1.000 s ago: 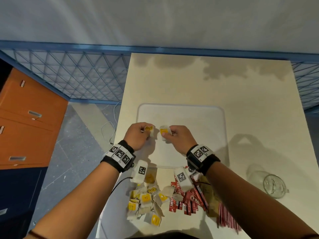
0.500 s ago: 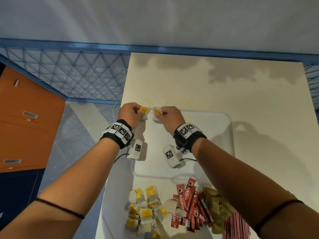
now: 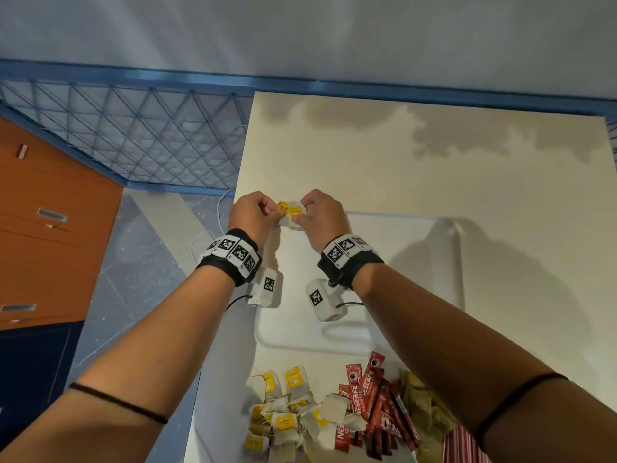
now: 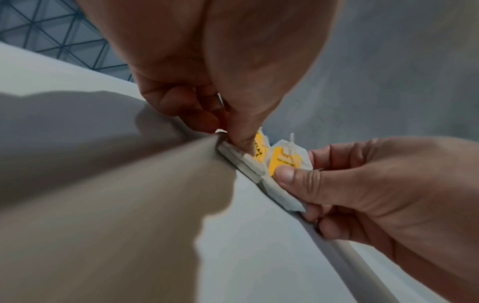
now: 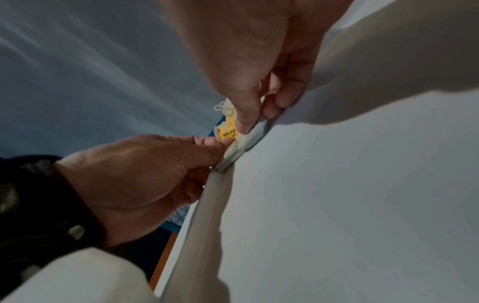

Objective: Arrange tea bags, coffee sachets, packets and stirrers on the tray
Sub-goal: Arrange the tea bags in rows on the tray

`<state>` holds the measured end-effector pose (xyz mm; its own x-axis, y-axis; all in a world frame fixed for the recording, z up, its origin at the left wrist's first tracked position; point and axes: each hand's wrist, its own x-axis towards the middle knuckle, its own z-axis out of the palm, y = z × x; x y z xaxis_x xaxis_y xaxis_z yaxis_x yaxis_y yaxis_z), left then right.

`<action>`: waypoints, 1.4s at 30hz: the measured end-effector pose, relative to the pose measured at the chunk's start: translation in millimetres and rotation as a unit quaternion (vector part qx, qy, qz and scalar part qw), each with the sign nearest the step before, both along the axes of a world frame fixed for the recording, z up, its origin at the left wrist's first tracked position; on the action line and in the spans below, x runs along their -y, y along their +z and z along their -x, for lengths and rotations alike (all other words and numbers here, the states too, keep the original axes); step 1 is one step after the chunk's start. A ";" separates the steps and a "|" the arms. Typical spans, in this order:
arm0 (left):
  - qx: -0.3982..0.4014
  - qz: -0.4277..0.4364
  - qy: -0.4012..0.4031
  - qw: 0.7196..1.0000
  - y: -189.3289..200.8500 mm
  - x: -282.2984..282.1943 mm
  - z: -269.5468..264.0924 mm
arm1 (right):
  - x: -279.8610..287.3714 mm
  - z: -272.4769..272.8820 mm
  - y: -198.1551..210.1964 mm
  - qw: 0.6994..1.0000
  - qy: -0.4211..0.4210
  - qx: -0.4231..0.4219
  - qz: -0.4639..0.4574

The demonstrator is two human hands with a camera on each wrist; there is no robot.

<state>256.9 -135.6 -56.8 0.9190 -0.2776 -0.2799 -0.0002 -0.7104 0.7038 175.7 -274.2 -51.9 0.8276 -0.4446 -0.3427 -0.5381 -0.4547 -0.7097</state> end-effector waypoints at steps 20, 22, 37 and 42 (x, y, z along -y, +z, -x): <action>0.000 0.024 0.011 1.000 15.1 -15.7 23.0 | 8.8 26.6 5.5 1.000 -0.008 -0.004 0.011; -0.011 0.023 0.008 1.000 18.0 -25.6 32.8 | 10.9 46.5 16.0 1.000 0.003 0.012 0.012; -0.132 0.036 -0.292 0.947 47.3 -103.5 202.5 | -25.8 257.0 52.1 0.971 0.234 -0.052 0.001; -0.062 -0.089 -0.394 0.913 46.7 -115.6 229.5 | -43.6 285.2 61.1 0.933 0.335 -0.119 0.055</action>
